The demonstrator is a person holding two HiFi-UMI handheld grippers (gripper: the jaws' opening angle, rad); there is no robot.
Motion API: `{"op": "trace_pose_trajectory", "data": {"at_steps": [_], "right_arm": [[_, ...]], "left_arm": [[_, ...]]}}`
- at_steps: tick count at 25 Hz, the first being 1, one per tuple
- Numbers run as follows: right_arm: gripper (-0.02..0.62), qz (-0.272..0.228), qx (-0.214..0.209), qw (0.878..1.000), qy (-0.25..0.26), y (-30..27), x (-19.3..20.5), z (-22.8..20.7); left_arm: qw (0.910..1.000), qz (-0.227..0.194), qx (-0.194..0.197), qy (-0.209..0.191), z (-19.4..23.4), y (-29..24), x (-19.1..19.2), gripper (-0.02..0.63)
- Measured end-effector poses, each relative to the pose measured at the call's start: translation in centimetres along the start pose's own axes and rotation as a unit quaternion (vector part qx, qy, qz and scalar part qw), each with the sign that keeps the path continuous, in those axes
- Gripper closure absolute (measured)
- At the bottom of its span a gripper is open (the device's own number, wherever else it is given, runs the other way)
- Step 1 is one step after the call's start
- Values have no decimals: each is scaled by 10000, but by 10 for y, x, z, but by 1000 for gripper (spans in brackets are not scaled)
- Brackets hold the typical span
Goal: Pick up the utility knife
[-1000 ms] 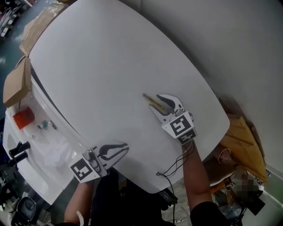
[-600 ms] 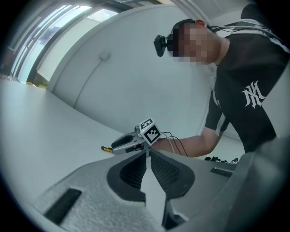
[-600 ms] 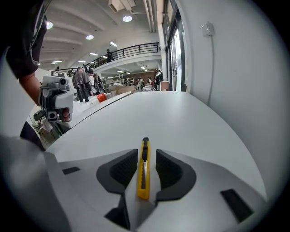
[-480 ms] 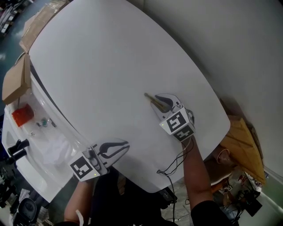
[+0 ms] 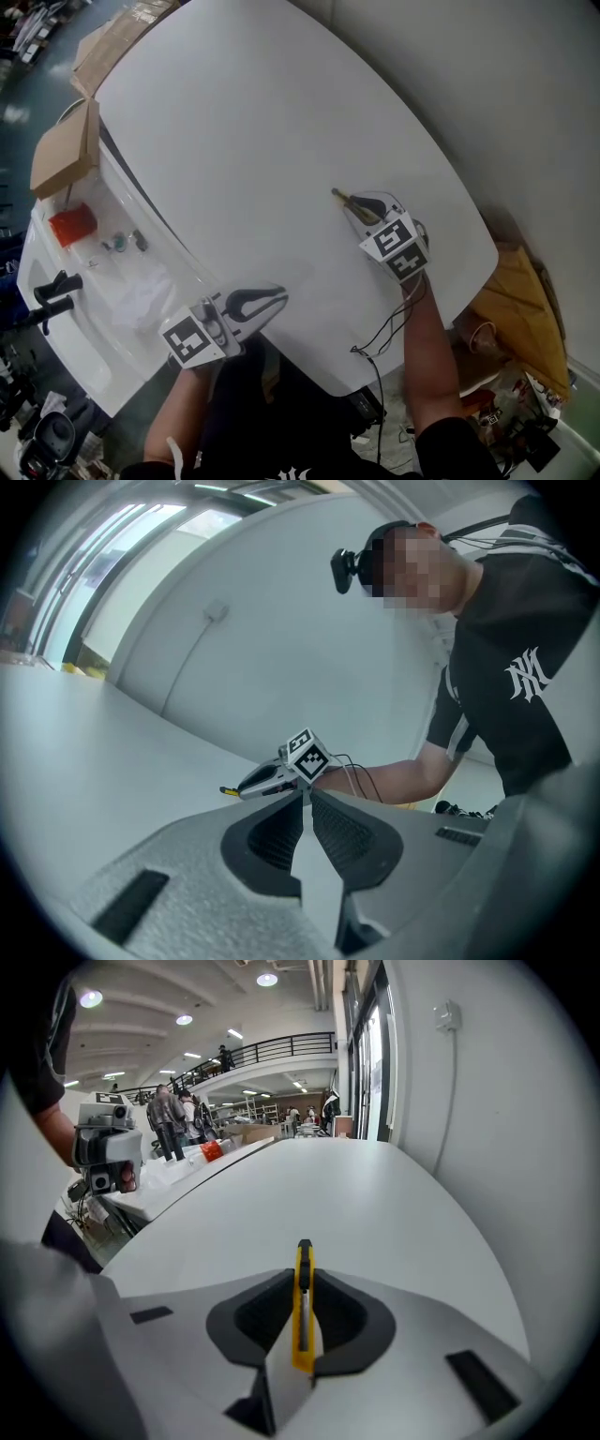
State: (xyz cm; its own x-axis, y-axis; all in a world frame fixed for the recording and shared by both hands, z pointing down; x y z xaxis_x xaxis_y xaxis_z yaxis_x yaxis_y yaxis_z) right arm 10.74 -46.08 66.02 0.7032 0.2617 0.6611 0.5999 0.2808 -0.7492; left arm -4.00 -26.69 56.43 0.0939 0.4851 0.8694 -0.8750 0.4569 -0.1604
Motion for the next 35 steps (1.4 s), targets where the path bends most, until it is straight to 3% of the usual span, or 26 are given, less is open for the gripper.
{"op": "trace_pose_trajectory", "data": {"at_steps": [4, 8, 14, 17, 20, 27, 29, 32, 35], "right_arm": [[541, -226, 151, 9996, 29, 35, -29, 26], [541, -614, 333, 9975, -112, 112, -63, 62], [541, -1489, 1244, 9808, -204, 260, -123, 135], [541, -2204, 1453, 9632, -507, 319, -141, 210], [541, -2993, 1564, 9370, -896, 371, -149, 281], [541, -4152, 1448, 8839, -1594, 453, -128, 448], [541, -4361, 1496, 8692, -1784, 471, -112, 487], [541, -4204, 1766, 8647, -2108, 487, -75, 533], [540, -4218, 1969, 8490, -2500, 500, -37, 571]], "left_arm": [[9999, -144, -36, 33, -12, 26, -9, 597], [9996, -266, 96, -82, -51, 46, -36, 597], [9900, -573, 761, -1043, -123, 90, -95, 597], [9826, -729, 988, -1396, -171, 139, -103, 597], [9721, -825, 1270, -1792, -216, 184, -103, 597], [9591, -796, 1756, -2075, -292, 263, -79, 597], [9544, -804, 1887, -2167, -311, 274, -76, 597], [9474, -711, 2194, -2217, -341, 283, -63, 598], [9483, -313, 2232, -2235, -374, 293, -47, 598]]}}
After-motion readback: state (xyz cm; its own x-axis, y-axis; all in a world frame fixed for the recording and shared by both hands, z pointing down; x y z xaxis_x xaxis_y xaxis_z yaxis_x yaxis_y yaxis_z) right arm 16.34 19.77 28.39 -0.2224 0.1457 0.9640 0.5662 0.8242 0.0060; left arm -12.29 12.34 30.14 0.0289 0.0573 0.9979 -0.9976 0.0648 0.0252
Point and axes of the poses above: the fingertips, and each gripper's own axes: y backward along the fingers, z to its left, x out of its underside, the point moved 6 cm from there along y, backward along the fingers, and after that the axes turned 6 degrees about x, right-handed, at the moved point
